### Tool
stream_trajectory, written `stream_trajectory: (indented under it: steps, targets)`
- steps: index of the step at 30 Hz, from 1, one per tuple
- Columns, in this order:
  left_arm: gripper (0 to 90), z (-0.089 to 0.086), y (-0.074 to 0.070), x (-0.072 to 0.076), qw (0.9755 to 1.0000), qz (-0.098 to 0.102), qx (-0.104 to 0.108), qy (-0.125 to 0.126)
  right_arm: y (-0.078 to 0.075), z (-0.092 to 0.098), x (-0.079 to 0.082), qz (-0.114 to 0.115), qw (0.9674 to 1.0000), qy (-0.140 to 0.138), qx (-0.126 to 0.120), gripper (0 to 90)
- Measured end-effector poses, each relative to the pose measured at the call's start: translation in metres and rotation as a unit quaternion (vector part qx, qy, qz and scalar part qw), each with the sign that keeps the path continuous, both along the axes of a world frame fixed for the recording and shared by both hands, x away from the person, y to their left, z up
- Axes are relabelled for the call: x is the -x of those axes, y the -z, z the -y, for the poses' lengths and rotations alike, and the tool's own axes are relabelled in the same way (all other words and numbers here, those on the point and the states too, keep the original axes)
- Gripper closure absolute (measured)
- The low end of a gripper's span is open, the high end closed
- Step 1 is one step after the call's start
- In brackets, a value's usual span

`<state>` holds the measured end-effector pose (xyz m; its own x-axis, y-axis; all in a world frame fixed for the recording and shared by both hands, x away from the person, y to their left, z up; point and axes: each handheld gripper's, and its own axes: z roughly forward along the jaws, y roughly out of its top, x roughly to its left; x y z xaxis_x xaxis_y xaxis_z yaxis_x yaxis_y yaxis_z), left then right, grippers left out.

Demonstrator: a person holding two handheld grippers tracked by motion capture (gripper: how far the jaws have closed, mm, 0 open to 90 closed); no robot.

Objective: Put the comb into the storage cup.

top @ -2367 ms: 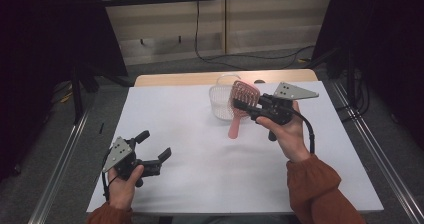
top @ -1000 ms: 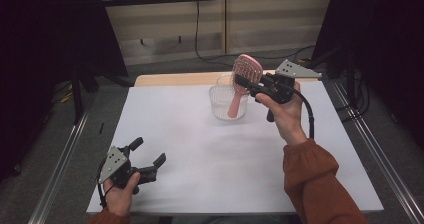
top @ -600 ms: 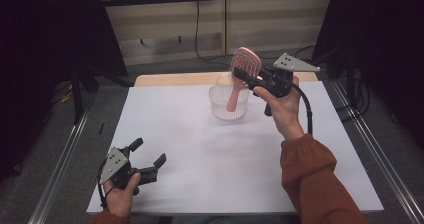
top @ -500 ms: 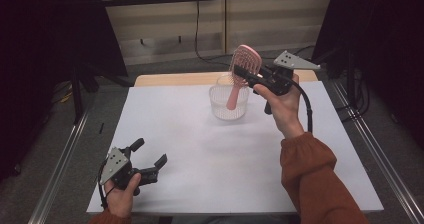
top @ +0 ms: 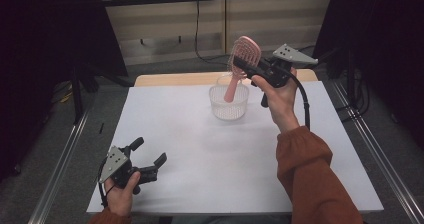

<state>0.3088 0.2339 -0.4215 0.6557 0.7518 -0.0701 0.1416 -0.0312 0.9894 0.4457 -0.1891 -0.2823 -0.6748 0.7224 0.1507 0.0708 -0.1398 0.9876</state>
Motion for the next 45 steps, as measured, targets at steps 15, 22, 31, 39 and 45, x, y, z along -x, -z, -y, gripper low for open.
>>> stream_trajectory:
  steps: [15,22,31,39,45]
  targets:
    - [3.4,-0.002,0.0,-0.003,1.0,0.002,0.007,0.005,0.009,-0.001,-0.018,-0.007,0.9993,0.035,0.007,64.5]
    - [3.4,-0.001,0.0,-0.003,0.9999,0.003,0.004,0.012,0.017,0.001,-0.027,-0.017,0.9983,0.055,0.01,64.5]
    - [3.3,0.0,0.0,-0.002,0.9998,0.006,-0.001,0.018,0.032,-0.001,-0.034,-0.023,0.998,0.057,0.013,64.5]
    - [3.4,0.001,0.001,-0.002,0.9998,0.007,-0.003,0.016,0.04,-0.007,-0.037,-0.025,0.998,0.055,0.019,64.5]
    - [3.4,0.005,0.003,-0.002,0.9998,-0.003,-0.012,0.015,0.054,-0.007,-0.037,-0.034,0.9977,0.058,0.004,64.5]
